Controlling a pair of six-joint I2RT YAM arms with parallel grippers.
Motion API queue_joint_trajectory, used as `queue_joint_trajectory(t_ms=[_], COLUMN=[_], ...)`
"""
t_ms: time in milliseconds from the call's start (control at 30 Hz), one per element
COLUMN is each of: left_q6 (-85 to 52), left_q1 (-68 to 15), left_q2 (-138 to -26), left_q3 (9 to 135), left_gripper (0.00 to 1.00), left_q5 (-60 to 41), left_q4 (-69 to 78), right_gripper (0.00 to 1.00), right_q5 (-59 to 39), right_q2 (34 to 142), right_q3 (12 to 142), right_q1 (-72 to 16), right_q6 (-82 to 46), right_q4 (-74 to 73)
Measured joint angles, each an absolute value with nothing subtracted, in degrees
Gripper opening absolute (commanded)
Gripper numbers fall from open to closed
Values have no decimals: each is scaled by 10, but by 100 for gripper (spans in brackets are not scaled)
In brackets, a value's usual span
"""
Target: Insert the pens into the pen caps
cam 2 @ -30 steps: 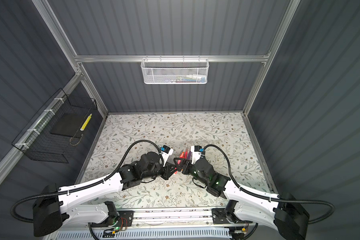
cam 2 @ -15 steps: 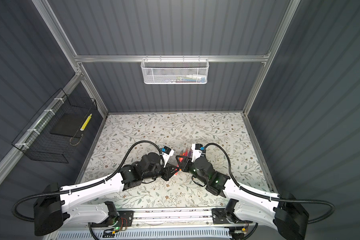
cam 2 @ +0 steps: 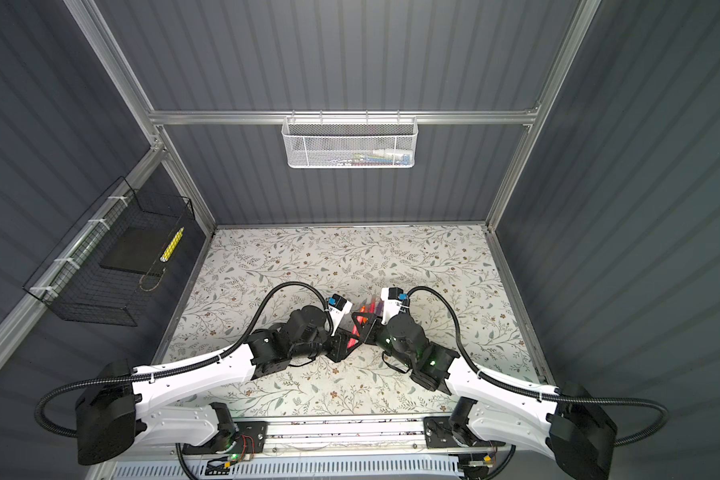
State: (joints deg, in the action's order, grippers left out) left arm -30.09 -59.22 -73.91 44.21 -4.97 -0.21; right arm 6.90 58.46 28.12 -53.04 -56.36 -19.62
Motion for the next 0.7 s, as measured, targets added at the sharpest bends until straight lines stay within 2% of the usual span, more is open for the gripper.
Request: queue_joint_trajectory(t_ms=[267,500,600,667,700], left_q6=[-301,-305,-305,-304,-304], left_q1=[-592,-597,-598,-598,-598], left_q2=[-764,-765,-765,-764,-763], left_q3=[446,447,447,447,447], left_gripper=[37,12,6,0,0], left_q5=[-33,-25,-21,-19,-19], left_q4=[4,18,22,22,22], right_gripper=[3,3,4,7,10], right_q5=[65,64,67,68,69], right_q2=[594,607,609,609,609], right_q3=[281,281,281,281,281], right_q1=[-545,-550,-551,-552,-552], right_q6=[-566,-571,-570,-570,-570], right_q4=[-207,-225,-229,-231,-231])
